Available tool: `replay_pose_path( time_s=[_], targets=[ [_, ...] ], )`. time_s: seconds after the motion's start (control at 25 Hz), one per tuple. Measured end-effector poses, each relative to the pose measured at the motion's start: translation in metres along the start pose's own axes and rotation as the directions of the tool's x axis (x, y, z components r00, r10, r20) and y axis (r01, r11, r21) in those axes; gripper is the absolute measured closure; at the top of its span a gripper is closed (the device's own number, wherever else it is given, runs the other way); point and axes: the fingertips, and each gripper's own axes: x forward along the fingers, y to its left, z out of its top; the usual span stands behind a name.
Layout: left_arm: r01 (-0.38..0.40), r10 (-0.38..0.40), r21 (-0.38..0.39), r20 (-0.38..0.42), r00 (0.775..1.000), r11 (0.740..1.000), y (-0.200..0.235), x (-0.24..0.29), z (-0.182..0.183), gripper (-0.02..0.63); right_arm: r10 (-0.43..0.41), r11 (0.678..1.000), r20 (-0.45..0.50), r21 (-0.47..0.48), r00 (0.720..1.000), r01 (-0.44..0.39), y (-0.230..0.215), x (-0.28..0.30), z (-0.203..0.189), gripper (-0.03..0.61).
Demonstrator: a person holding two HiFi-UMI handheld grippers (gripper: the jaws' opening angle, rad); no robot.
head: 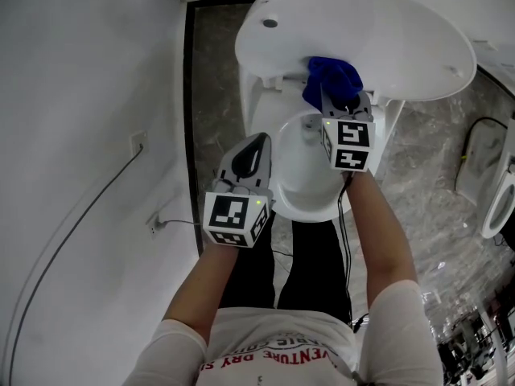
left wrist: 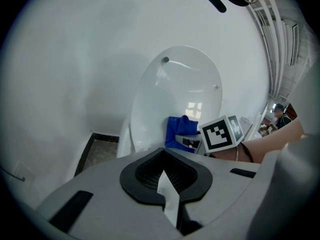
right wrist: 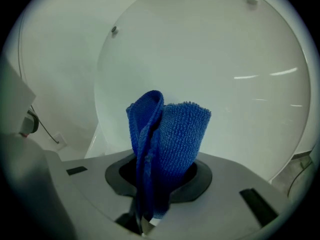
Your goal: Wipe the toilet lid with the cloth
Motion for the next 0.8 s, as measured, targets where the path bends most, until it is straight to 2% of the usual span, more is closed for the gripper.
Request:
replay_pose_path(
  time_s=[0.56, 0.8],
  targets=[
    [0.047, -0.047, 0.013, -0.012, 0.999, 0.999, -0.089, 0.044, 0.006, 0.607, -0.104, 0.994, -0.059, 0.022, 0.993, 0.106, -0.114, -0.055, -0.028, 0.48],
    [0.074, -0.074, 0.022, -0.002, 0.997, 0.997, -0.119, 0.052, 0.013, 0.607, -0.127, 0.992, -0.106, -0.006, 0.986, 0.127, -0.142, -0.075, -0.046, 0.48]
  ],
)
